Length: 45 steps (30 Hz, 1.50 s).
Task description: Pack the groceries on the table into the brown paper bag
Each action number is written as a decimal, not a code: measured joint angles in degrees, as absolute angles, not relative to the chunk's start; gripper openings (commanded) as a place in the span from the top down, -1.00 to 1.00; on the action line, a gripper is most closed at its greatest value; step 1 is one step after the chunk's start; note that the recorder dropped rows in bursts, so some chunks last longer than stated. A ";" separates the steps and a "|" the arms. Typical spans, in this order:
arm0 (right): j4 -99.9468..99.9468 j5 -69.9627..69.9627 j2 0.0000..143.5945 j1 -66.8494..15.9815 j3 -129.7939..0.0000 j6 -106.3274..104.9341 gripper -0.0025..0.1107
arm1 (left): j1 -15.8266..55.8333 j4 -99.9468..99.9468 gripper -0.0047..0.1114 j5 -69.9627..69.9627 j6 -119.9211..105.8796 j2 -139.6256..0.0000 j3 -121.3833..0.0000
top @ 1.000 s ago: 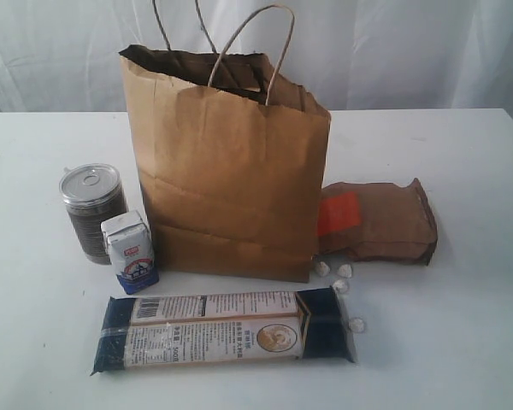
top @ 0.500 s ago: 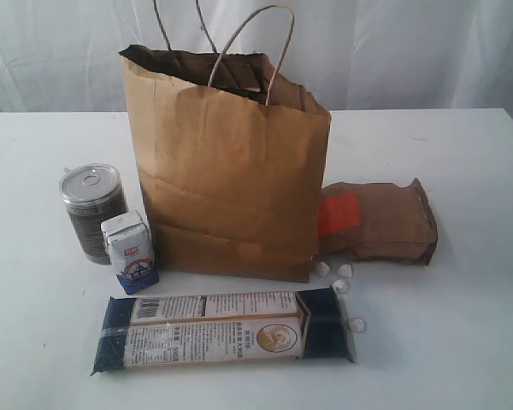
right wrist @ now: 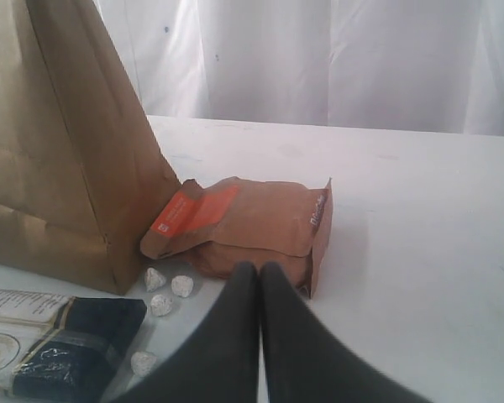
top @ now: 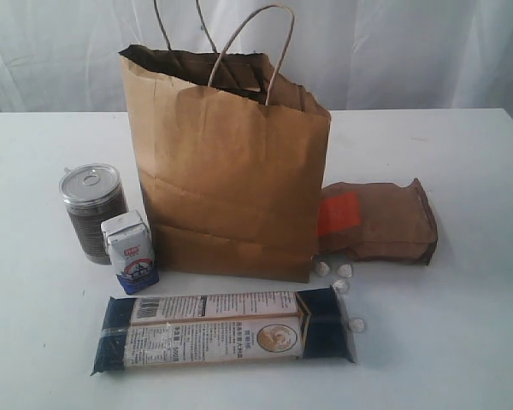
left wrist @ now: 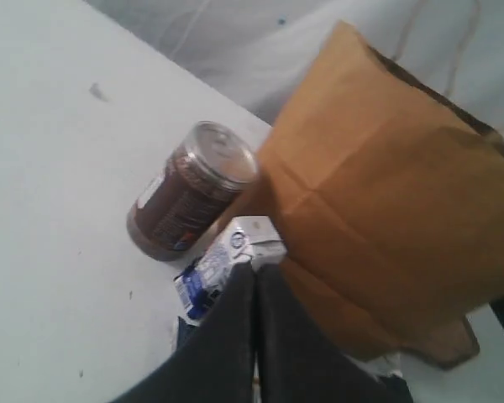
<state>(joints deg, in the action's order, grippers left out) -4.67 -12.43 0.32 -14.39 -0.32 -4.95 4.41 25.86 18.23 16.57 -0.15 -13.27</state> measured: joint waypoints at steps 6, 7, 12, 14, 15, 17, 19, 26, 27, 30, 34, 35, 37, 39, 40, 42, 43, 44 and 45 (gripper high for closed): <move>-4.67 -12.43 0.32 -14.39 -0.32 -5.07 0.96 | 4.41 26.34 0.92 35.68 8.23 -0.55 -28.65; -4.67 -12.43 0.32 -14.39 -0.32 -5.07 0.96 | 4.41 26.46 0.92 38.21 7.54 -1.35 -30.79; -4.67 -12.43 0.32 -14.39 -0.32 -5.07 0.96 | 4.41 26.46 0.92 47.92 3.86 -7.72 -38.81; -4.67 -12.43 0.32 -14.39 -0.32 -5.07 0.96 | 4.41 26.46 0.92 51.03 1.23 -11.39 -41.41; -4.67 -12.43 0.32 -14.39 -0.32 -5.07 0.96 | 4.41 26.46 0.92 52.34 0.00 -12.98 -42.40; -4.67 -12.43 0.32 -14.39 -0.32 -5.07 0.96 | 4.41 26.46 0.92 55.59 -3.17 -17.28 -44.51; -4.67 -12.43 0.32 -14.39 -0.32 -5.07 0.96 | 4.41 26.46 0.92 57.39 -5.61 -21.65 -45.93; -4.67 -12.43 0.32 -14.39 -0.32 -5.07 0.96 | 4.41 26.22 0.75 55.71 -11.82 -33.77 -47.18; -4.67 -12.43 0.32 -14.39 -0.32 -5.07 0.96 | 4.41 26.22 0.64 54.62 -12.44 -35.65 -47.18; -4.67 -12.43 0.32 -14.39 -0.32 -5.07 0.96 | 4.41 25.84 0.20 50.43 -14.26 -41.92 -47.18; -4.67 -12.43 0.32 -14.39 -0.32 -5.07 0.96 | 4.41 25.73 -0.27 46.08 -14.64 -51.27 -48.18; -4.67 -12.43 0.32 -14.39 -0.32 -5.07 0.96 | 4.41 25.61 -0.30 45.48 -14.64 -53.38 -48.71; -4.67 -12.43 0.32 -14.39 -0.32 -5.07 0.96 | 4.41 25.37 -0.31 44.30 -14.76 -58.44 -50.36; -4.67 -12.43 0.32 -14.39 -0.32 -5.07 0.96 | 4.41 24.48 -0.31 43.44 -14.86 -63.14 -52.96; -4.67 -12.43 0.32 -14.39 -0.32 -5.07 0.96 | 4.41 23.99 -0.31 43.23 -14.86 -64.84 -54.17; -4.67 -12.43 0.32 -14.39 -0.32 -5.07 0.96 | 4.41 23.34 -0.31 42.73 -14.86 -68.74 -57.93; -4.67 -12.43 0.32 -14.39 -0.32 -5.07 0.96 | 4.41 23.23 -0.31 42.61 -14.86 -70.17 -59.39; -4.67 -12.43 0.32 -14.39 -0.32 -5.07 0.96 | 4.41 22.99 -0.31 42.61 -14.98 -72.22 -61.53; -4.67 -12.43 0.32 -14.39 -0.32 -5.18 0.96 | 4.41 22.84 -0.31 42.50 -14.98 -73.49 -62.89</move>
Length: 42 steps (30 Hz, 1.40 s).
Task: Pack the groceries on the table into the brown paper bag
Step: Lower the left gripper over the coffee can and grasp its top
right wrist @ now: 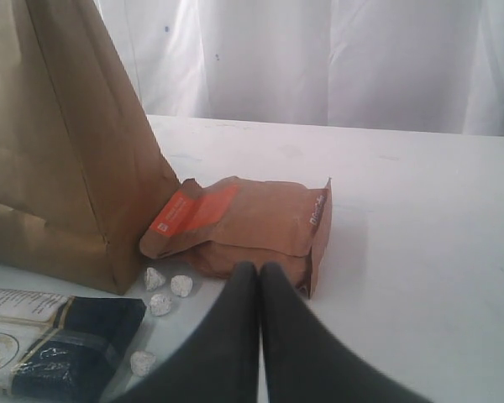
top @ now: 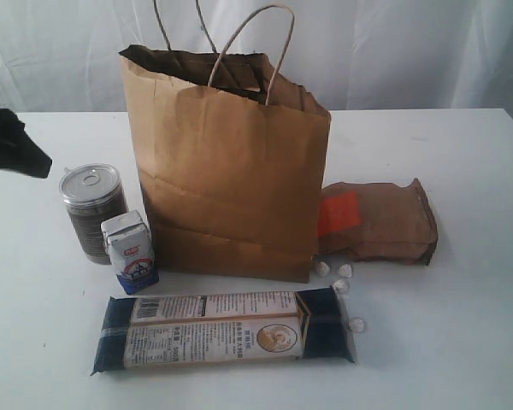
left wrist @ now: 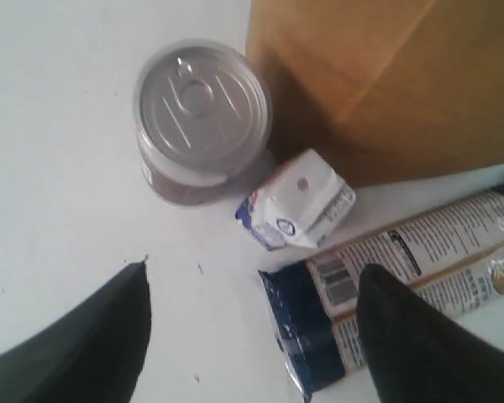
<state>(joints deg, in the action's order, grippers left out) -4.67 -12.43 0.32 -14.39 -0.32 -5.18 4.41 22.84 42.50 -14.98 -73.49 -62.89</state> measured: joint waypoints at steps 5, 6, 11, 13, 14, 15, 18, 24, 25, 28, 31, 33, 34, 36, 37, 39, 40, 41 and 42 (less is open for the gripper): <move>-4.67 -12.43 0.32 -14.39 -0.32 -5.18 0.96 | 5.18 19.90 -0.54 42.95 -17.77 -80.15 -69.28; -4.67 -12.43 0.32 -14.39 -0.32 -5.18 0.96 | 5.51 18.85 -0.58 43.07 -18.14 -81.29 -69.94; -4.67 -12.43 0.32 -14.39 -0.32 -5.18 0.96 | 10.05 13.26 -0.63 43.42 -19.07 -85.53 -72.87; -4.67 -12.43 0.32 -14.39 -0.32 -5.18 0.96 | 11.97 10.90 -0.63 43.31 -19.07 -86.82 -73.55; -4.67 -12.43 0.32 -14.39 -0.32 -5.18 0.96 | 12.82 9.85 -0.63 43.31 -19.07 -87.59 -74.03; -4.67 -12.43 0.32 -14.39 -0.32 -5.18 0.96 | 13.40 8.95 -0.63 43.31 -19.07 -88.39 -74.31; -4.67 -12.48 0.32 -14.39 -0.32 -5.18 0.96 | 14.43 6.49 -0.63 42.89 -18.19 -90.78 -75.85; -4.67 -12.48 0.32 -14.39 -0.32 -5.18 0.96 | 14.68 3.52 -0.63 41.83 -15.54 -94.47 -78.78; -4.67 -12.48 0.32 -14.39 -0.32 -5.18 0.96 | 14.68 3.52 -0.63 41.50 -15.49 -94.69 -78.91; -4.67 -12.48 0.32 -14.39 -0.32 -5.18 0.96 | 14.68 3.58 -0.63 41.29 -15.35 -95.80 -79.16; -4.67 -12.48 0.32 -14.39 -0.32 -5.18 0.96 | 14.68 4.67 -0.63 41.29 -15.35 -96.78 -79.16; -4.67 -12.48 0.32 -14.39 -0.32 -5.18 0.96 | 14.68 4.92 -0.63 41.29 -15.35 -97.93 -79.16; -4.67 -12.48 0.32 -14.39 -0.32 -5.18 0.96 | 14.68 4.92 -0.63 41.29 -15.35 -98.23 -79.16; -4.67 -12.48 0.32 -14.39 -0.32 -5.18 0.96 | 14.68 4.92 -0.63 40.88 -15.26 -98.81 -79.16; -4.67 -12.48 0.32 -14.39 -0.32 -5.18 0.96 | 14.68 5.06 -0.63 40.48 -15.26 -98.95 -79.16; -4.67 -12.48 0.32 -14.39 -0.32 -5.18 0.96 | 14.68 5.06 -0.63 39.44 -15.26 -98.95 -79.16; -4.67 -12.48 0.32 -14.39 -0.32 -5.18 0.96 | 14.68 5.06 -0.63 38.86 -15.26 -98.95 -79.16; -4.67 -12.48 0.32 -14.39 -0.32 -5.18 0.96 | 14.68 5.06 -0.63 38.44 -15.26 -98.98 -79.16; -4.67 -12.48 0.32 -14.39 -0.32 -5.18 0.96 | 14.68 5.06 -0.63 38.34 -15.26 -99.08 -79.16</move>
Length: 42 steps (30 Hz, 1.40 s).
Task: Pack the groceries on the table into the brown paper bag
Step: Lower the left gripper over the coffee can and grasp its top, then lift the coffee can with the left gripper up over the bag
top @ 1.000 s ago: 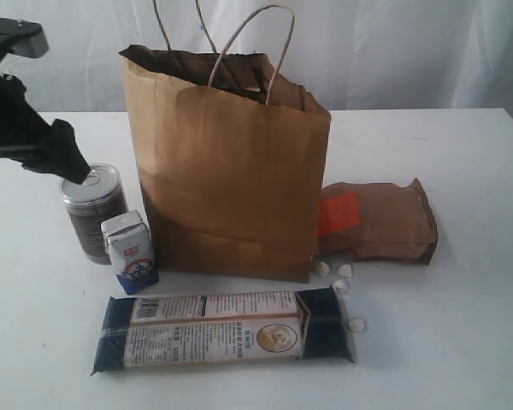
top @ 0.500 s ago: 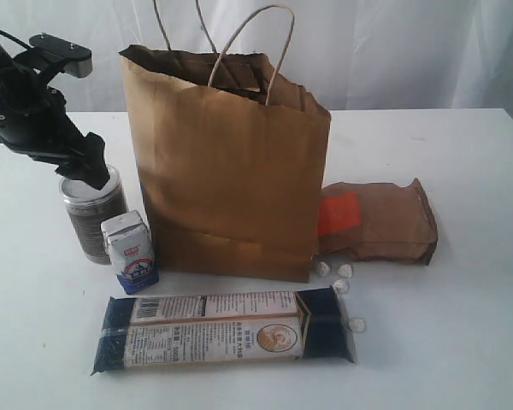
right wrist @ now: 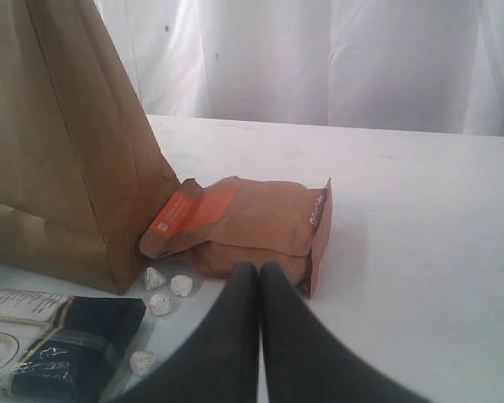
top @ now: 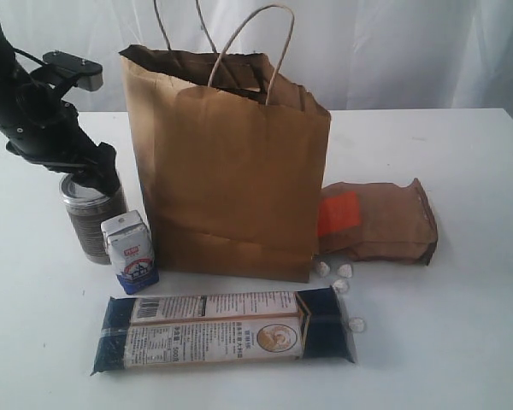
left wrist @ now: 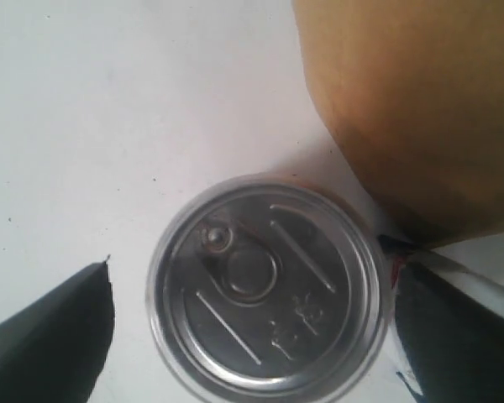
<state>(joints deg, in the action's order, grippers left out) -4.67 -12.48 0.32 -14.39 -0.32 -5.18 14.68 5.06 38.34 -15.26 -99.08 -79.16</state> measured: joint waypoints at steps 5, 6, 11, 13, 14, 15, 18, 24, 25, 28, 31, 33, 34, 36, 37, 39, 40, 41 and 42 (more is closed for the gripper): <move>-4.67 -12.48 0.32 -14.39 -0.32 -5.18 0.96 | 14.68 5.06 -0.63 38.21 -15.26 -99.41 -79.16; -4.67 -12.48 0.32 -14.39 -0.32 -5.18 0.96 | 14.68 5.06 -0.63 38.31 -15.26 -99.53 -79.16; -4.67 -12.48 0.32 -14.39 -0.32 -5.18 0.96 | 14.68 5.06 -0.63 38.44 -15.26 -100.75 -79.16; -4.67 -12.48 0.32 -14.39 -0.32 -5.18 0.96 | 14.68 5.06 -0.63 38.44 -15.26 -101.14 -79.16; -4.67 -12.48 0.32 -14.39 -0.32 -5.18 0.96 | 14.68 5.06 -0.63 38.44 -15.26 -101.26 -79.16; -4.67 -12.48 0.32 -14.39 -0.32 -5.18 0.96 | 14.68 5.06 -0.63 38.44 -15.26 -101.50 -79.16; -4.67 -12.48 0.32 -14.39 -0.32 -5.18 0.96 | 14.68 5.06 -0.62 38.34 -15.26 -102.40 -79.16; -4.67 -12.48 0.32 -14.39 -0.32 -5.18 0.96 | 14.68 5.32 -0.27 37.19 -15.26 -103.59 -79.16; -4.67 -12.48 0.32 -14.39 -0.32 -5.18 0.96 | 14.78 5.32 -0.12 36.70 -15.26 -103.69 -79.16; -4.67 -12.48 0.32 -14.39 -0.32 -5.18 0.96 | 14.78 5.32 0.32 36.31 -15.26 -103.71 -79.16; -4.67 -12.48 0.32 -14.39 -0.32 -5.18 0.96 | 14.78 5.32 0.78 36.23 -15.26 -103.71 -79.16; -4.67 -12.48 0.32 -14.39 -0.32 -5.18 0.96 | 14.78 5.32 0.92 36.23 -15.26 -103.71 -79.16; -4.67 -12.48 0.32 -14.39 -0.32 -5.18 0.96 | 14.78 5.32 0.92 36.23 -15.26 -103.71 -79.16; -4.67 -12.48 0.32 -14.39 -0.32 -5.18 0.96 | 14.78 5.32 0.92 36.23 -15.26 -103.71 -79.16; -4.67 -12.48 0.32 -14.39 -0.32 -5.18 0.96 | 14.78 5.32 0.92 36.34 -15.26 -103.71 -79.16; -4.67 -12.48 0.32 -14.39 -0.32 -5.18 0.96 | 14.78 5.21 0.92 36.75 -15.26 -103.35 -79.16; -4.67 -12.48 0.32 -14.39 -0.32 -5.18 0.96 | 14.78 5.20 0.92 37.01 -15.26 -103.04 -79.16; -4.67 -12.48 0.32 -14.39 -0.32 -5.18 0.96 | 14.78 5.13 0.92 37.03 -15.26 -102.66 -79.16; -4.67 -12.48 0.32 -14.39 -0.32 -5.18 0.96 | 14.78 5.13 0.92 37.13 -15.26 -102.08 -79.16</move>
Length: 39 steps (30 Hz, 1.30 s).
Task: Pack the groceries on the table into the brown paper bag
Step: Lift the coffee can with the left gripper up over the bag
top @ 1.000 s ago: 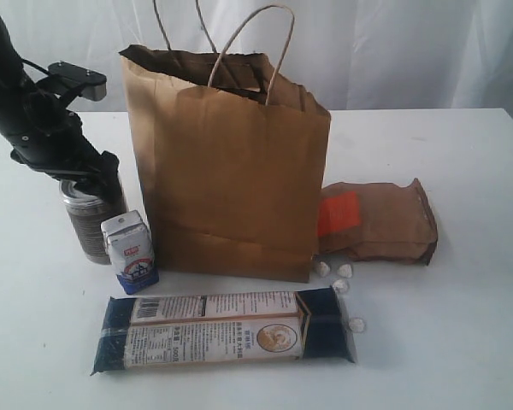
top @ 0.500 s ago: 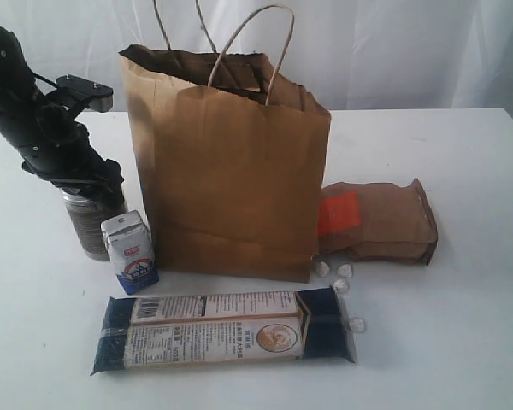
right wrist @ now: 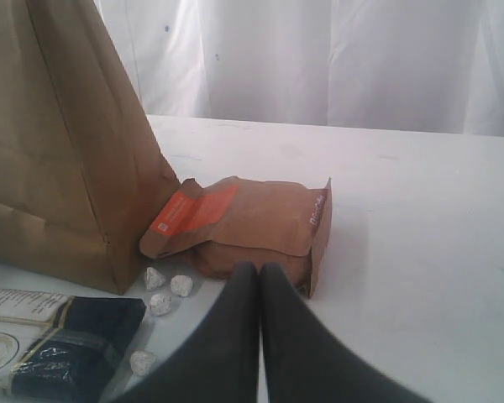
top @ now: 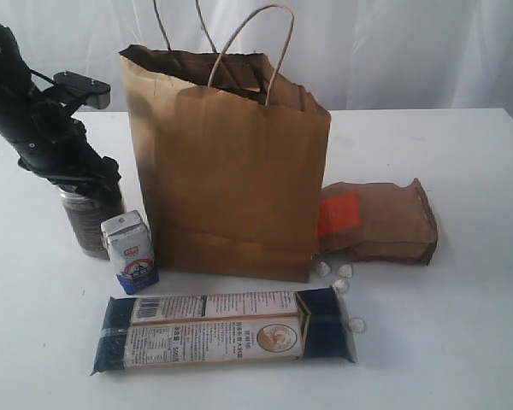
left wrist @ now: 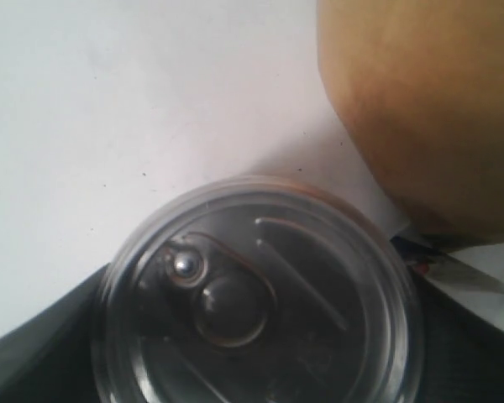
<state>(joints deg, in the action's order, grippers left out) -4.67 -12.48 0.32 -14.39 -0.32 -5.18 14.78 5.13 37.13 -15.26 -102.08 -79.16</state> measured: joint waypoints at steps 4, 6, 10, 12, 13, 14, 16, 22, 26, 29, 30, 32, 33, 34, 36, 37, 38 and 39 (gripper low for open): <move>-4.67 -12.48 0.32 -14.39 -0.32 -5.18 0.96 | 14.78 5.13 0.92 37.25 -15.26 -99.09 -79.16; -4.67 -12.48 0.32 -14.39 -0.32 -5.18 0.96 | 14.78 4.98 0.92 37.65 -15.26 -97.53 -79.16; -4.67 -12.48 0.32 -14.39 -0.32 -5.18 0.96 | 14.78 4.85 0.92 39.14 -15.26 -94.45 -79.16; -4.67 -12.48 0.32 -14.39 -0.32 -5.18 0.96 | 14.78 4.72 0.92 40.26 -15.26 -92.74 -79.16; -4.67 -12.48 0.32 -14.39 -0.32 -5.18 0.96 | 14.78 4.72 0.92 40.76 -15.26 -92.01 -79.16; -4.67 -12.48 0.32 -14.39 -0.32 -5.18 0.96 | 14.78 4.72 0.92 41.38 -15.26 -91.06 -79.16; -4.67 -12.48 0.32 -14.39 -0.32 -5.18 0.96 | 14.78 4.63 0.92 42.90 -15.26 -89.07 -79.16; -4.67 -12.48 0.32 -14.39 -0.32 -5.18 0.96 | 14.78 4.49 0.92 45.51 -15.26 -83.14 -79.16; -4.67 -12.48 0.32 -14.39 -0.32 -5.18 0.96 | 14.78 4.49 0.92 46.66 -15.26 -79.04 -79.16; -4.67 -12.48 0.32 -14.39 -0.32 -5.18 0.96 | 14.78 5.30 0.92 47.06 -15.26 -76.16 -79.16; -4.67 -12.48 0.32 -14.39 -0.32 -5.18 0.96 | 14.78 6.10 0.92 47.16 -15.26 -75.34 -79.16; -4.67 -12.48 0.32 -14.39 -0.32 -5.18 0.96 | 14.78 7.86 0.92 47.28 -15.39 -74.15 -79.16; -4.67 -12.48 0.32 -14.39 -0.32 -5.18 0.96 | 14.78 9.02 0.92 47.77 -15.64 -73.82 -79.34; -4.67 -12.48 0.32 -14.39 -0.32 -5.18 0.96 | 14.78 10.11 0.92 48.75 -16.11 -73.68 -79.87; -4.67 -12.48 0.32 -14.39 -0.32 -5.18 0.96 | 14.78 12.83 0.92 50.78 -17.68 -73.57 -81.70; -4.67 -12.48 0.32 -14.39 -0.32 -5.18 0.96 | 14.78 14.09 0.92 51.41 -18.33 -73.57 -82.81; -4.67 -12.48 0.32 -14.39 -0.32 -5.18 0.96 | 14.78 15.35 0.92 51.81 -18.64 -73.57 -83.76; -4.67 -12.48 0.32 -14.39 -0.32 -5.18 0.96 | 14.78 16.42 0.92 52.09 -18.84 -73.57 -85.06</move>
